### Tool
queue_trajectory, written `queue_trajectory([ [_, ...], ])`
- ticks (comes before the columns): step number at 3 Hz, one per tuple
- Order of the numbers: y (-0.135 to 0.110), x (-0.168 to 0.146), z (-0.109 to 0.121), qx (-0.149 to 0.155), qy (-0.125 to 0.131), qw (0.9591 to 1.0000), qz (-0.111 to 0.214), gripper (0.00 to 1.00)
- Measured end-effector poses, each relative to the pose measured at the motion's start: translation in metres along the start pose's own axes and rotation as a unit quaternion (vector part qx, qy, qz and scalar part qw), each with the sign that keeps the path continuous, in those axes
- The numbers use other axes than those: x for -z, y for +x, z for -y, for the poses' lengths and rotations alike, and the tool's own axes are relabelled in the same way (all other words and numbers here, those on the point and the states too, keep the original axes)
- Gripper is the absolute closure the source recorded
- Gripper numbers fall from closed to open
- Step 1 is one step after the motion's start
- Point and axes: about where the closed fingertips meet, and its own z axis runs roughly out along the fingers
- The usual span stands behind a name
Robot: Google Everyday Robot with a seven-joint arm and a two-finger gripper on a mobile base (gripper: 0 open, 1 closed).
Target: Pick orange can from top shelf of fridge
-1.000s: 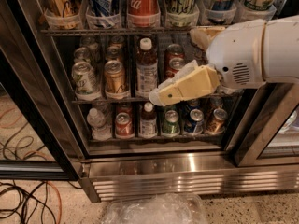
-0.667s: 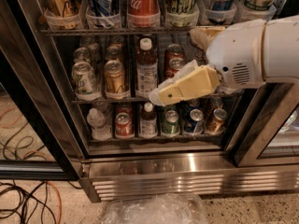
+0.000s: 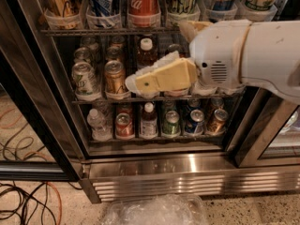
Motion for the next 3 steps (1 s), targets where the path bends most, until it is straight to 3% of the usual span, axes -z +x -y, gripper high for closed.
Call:
queue_trajectory([
  [1,-0.020,-0.024,0.000,-0.029,0.027,0.9977,0.055,0.00],
  [2,-0.051,-0.055,-0.002,-0.048,0.056,0.9908,0.113,0.00],
  [3,-0.054,-0.058,-0.006,-0.053,0.060,0.9903,0.114,0.00],
])
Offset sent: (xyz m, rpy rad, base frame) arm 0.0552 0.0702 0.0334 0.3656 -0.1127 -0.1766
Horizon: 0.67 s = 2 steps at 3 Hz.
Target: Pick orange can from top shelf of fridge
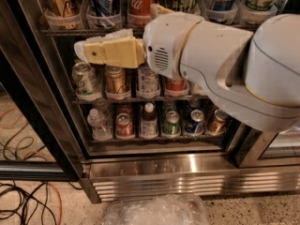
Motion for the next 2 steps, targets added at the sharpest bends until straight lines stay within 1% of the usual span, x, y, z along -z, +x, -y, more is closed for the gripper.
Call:
queue_trajectory([
  [1,-0.001,-0.011,-0.011,0.002,0.012,0.9999,0.001,0.00],
  [2,-0.003,-0.023,-0.017,0.000,0.028,0.9995,0.012,0.00],
])
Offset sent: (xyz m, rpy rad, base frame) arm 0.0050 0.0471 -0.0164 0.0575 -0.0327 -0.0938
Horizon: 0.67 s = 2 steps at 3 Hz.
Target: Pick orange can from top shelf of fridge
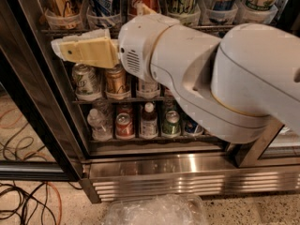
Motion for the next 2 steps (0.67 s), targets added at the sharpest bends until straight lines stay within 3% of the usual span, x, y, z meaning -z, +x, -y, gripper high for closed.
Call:
queue_trajectory([
  [1,-0.001,-0.013,0.001,-0.008,0.016,0.9996,0.020,0.00],
  [2,0.004,-0.012,0.031,-0.015,0.047,0.9978,0.044,0.00],
])
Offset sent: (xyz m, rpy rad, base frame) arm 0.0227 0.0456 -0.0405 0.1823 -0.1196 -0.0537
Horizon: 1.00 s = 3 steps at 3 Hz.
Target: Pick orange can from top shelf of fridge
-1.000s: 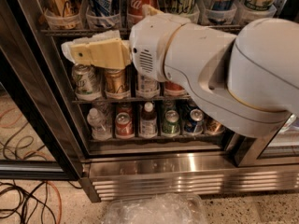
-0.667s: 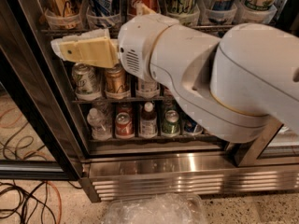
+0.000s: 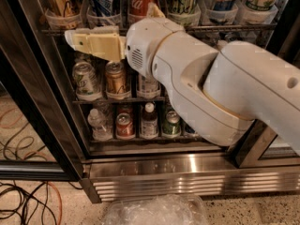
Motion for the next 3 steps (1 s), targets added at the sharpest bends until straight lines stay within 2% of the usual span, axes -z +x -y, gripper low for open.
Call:
queue_trajectory([
  [1,0.007,-0.005,0.006,0.009,-0.001,0.9997,0.024,0.00],
  [2,0.001,-0.009,-0.006,-0.012,-0.019,0.9988,0.043,0.00],
  [3,0.001,-0.009,-0.006,-0.012,-0.020,0.9988,0.043,0.00],
])
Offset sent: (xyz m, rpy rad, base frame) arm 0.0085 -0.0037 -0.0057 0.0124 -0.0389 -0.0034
